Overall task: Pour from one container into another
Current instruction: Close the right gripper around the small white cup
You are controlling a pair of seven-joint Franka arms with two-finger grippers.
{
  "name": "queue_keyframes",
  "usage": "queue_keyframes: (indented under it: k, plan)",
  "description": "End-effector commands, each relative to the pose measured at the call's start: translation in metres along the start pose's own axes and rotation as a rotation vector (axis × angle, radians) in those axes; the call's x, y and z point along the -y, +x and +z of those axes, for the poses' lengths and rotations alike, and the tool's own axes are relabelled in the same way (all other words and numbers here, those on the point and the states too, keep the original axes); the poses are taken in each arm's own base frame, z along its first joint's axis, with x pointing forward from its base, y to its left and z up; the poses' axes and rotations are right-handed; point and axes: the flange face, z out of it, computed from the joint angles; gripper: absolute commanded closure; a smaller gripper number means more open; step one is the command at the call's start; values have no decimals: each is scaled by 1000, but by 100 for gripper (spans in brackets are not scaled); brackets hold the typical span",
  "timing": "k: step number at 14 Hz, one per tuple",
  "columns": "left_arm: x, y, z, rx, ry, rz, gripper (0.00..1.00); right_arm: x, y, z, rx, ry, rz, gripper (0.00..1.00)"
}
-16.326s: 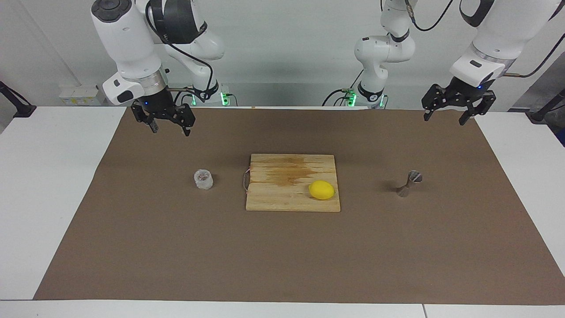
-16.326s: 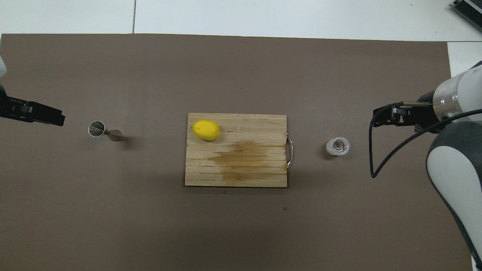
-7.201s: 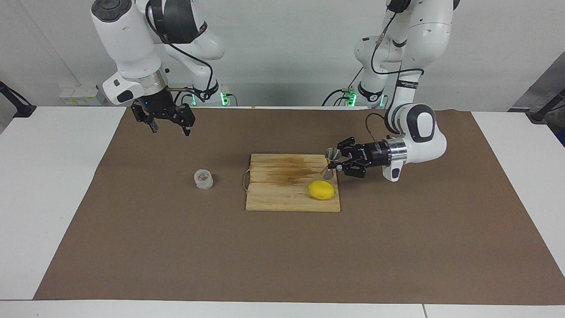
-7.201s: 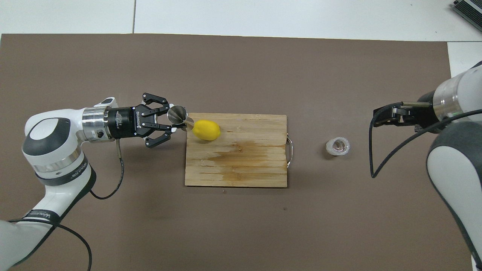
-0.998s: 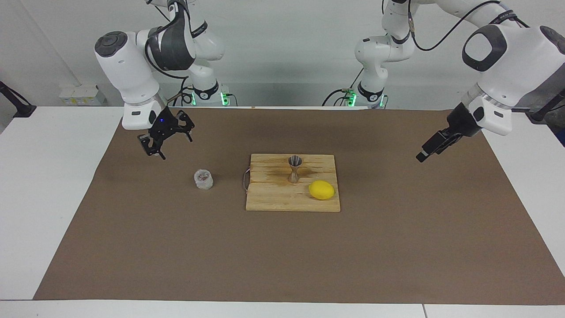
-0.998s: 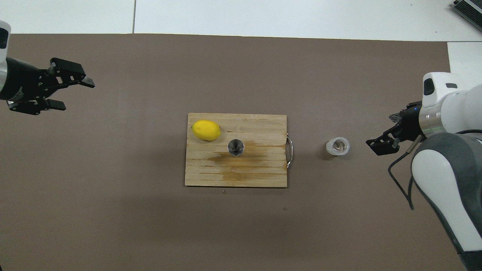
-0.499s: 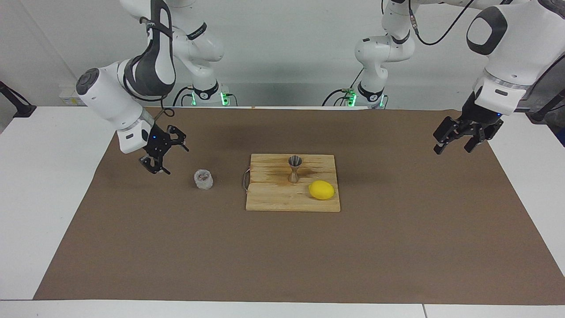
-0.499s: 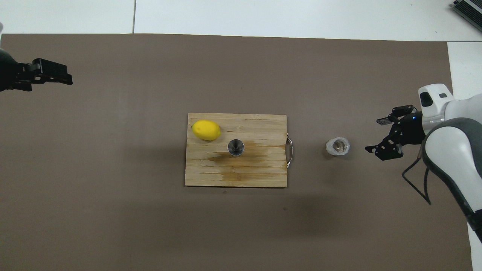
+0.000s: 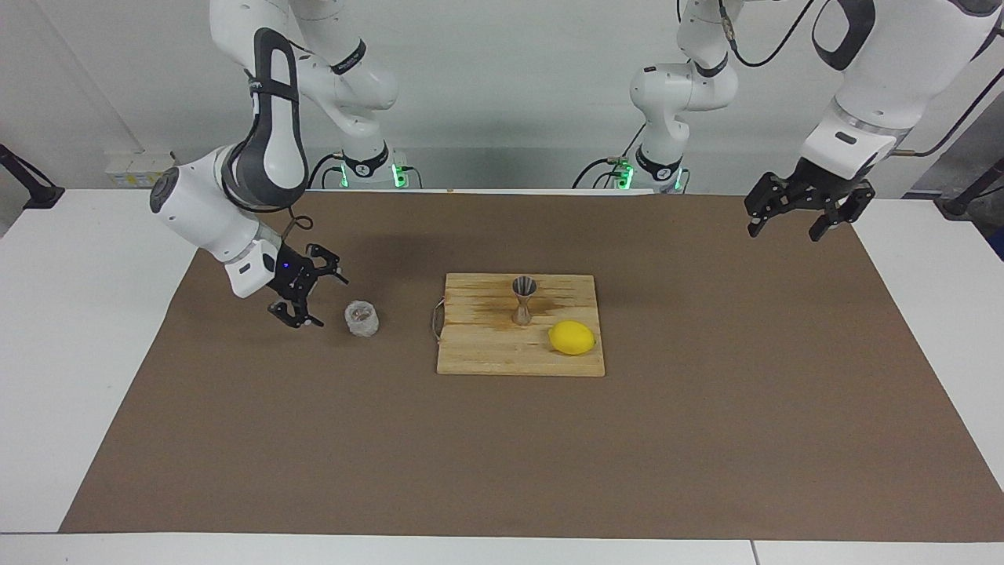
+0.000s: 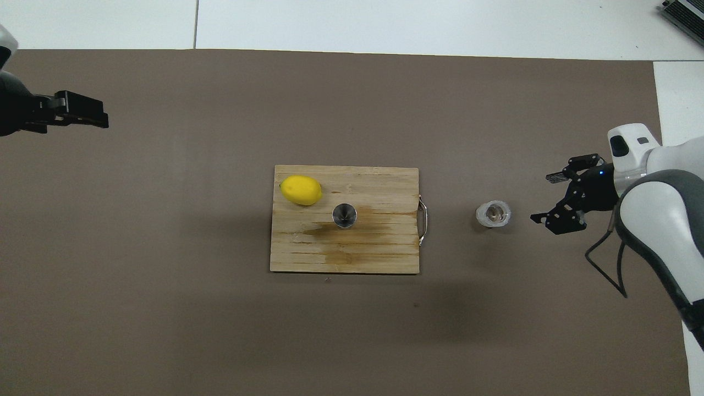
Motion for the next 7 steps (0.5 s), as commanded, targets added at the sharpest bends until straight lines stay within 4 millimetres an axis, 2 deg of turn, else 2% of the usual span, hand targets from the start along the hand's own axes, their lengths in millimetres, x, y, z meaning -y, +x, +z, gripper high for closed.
queue_keyframes:
  k: [1,3,4,7]
  plan:
    - [4,-31,-5,-12,-10,6,0,-2,-12,12,-46,-17,-47,0]
    - [5,-53,3,-9,10,6,0,-5,-20,28,-71,-12,-88,0]
    - [6,-54,7,-20,11,7,0,-8,-29,44,-98,9,-104,0]
    - [4,-47,12,-11,25,14,0,-15,-45,70,-166,11,-147,0]
